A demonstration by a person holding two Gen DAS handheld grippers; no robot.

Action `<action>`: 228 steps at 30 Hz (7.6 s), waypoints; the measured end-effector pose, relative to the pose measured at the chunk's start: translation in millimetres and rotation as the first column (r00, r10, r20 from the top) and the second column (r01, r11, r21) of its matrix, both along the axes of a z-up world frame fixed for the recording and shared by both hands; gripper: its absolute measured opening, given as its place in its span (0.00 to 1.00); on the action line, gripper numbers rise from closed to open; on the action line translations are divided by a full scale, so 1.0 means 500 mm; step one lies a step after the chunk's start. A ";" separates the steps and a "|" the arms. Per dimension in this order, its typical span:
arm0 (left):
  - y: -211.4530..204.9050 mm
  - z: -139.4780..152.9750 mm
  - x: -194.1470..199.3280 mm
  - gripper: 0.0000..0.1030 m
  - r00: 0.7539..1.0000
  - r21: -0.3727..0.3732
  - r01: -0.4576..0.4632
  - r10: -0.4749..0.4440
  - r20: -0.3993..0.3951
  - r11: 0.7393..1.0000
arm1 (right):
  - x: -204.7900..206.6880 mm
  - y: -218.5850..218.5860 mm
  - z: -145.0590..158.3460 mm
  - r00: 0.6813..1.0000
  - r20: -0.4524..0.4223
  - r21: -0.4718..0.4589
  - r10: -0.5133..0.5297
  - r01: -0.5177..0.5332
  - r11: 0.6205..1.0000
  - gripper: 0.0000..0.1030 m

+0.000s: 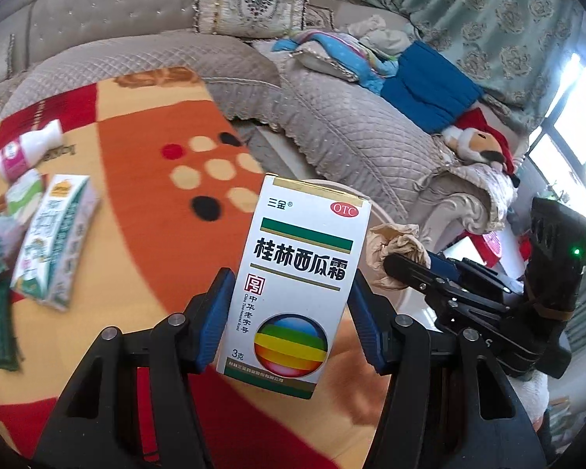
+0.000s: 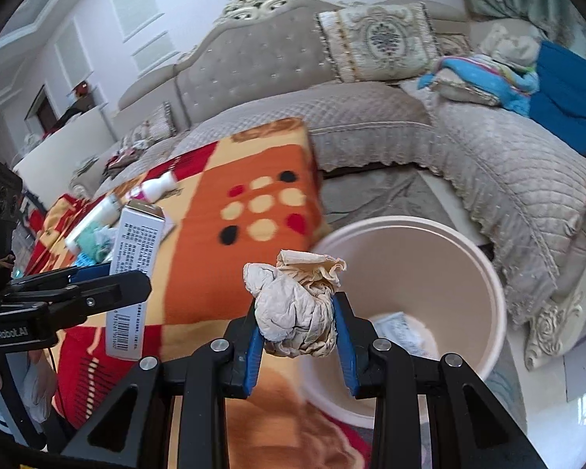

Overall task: Collect trash
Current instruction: 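Carry the medicine box and beige cloth over the beige bin and open both grippers, then move both grippers back over the items on the blanket, then grasp the blue snack bag with the left gripper while the right grasps the milk carton, then carry the snack bag and milk carton over the beige bin and release both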

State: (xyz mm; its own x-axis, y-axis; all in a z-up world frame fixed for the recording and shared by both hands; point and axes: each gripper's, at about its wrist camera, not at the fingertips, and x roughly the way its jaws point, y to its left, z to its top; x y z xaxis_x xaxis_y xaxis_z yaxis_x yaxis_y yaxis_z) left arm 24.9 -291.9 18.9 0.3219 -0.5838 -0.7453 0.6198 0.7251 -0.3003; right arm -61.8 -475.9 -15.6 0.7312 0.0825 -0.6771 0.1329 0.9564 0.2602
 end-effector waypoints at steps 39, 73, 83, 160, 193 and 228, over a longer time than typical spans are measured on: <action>-0.145 -0.056 0.045 0.59 0.987 -0.077 0.017 -0.029 -0.160 0.997 | 0.015 -0.139 -0.127 0.965 -0.176 0.024 -0.192 0.199 0.980 0.46; 0.261 -0.053 0.080 0.59 0.948 0.088 -0.310 0.315 -0.038 0.947 | 0.143 0.156 -0.048 0.987 -0.142 0.006 0.082 -0.082 0.997 0.60; 0.481 -0.049 0.114 0.60 0.894 0.114 -0.442 0.447 -0.025 0.890 | 0.193 0.292 -0.042 0.965 -0.144 0.033 0.221 -0.219 0.975 0.60; 0.524 0.045 -0.010 0.49 0.924 0.009 -0.381 0.380 0.026 0.925 | 0.145 0.296 0.006 0.965 -0.090 -0.039 0.247 -0.251 0.967 0.50; 0.032 -0.012 0.011 0.49 0.998 -0.026 -0.046 0.045 -0.050 0.999 | 0.025 -0.036 -0.027 0.989 -0.114 -0.027 -0.091 0.089 0.996 0.50; -0.090 -0.072 0.027 0.60 0.995 -0.020 -0.012 0.010 -0.096 1.000 | 0.039 -0.141 -0.123 0.954 -0.208 0.027 -0.214 0.224 0.974 0.68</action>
State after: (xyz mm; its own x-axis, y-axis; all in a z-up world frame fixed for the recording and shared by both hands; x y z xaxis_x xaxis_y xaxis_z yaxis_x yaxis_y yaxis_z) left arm 38.4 -336.7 -17.2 0.2562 -0.5961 -0.7610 0.5798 0.7247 -0.3725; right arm -42.5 -546.2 -76.9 0.5829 -0.0268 -0.8121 0.3924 0.8845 0.2524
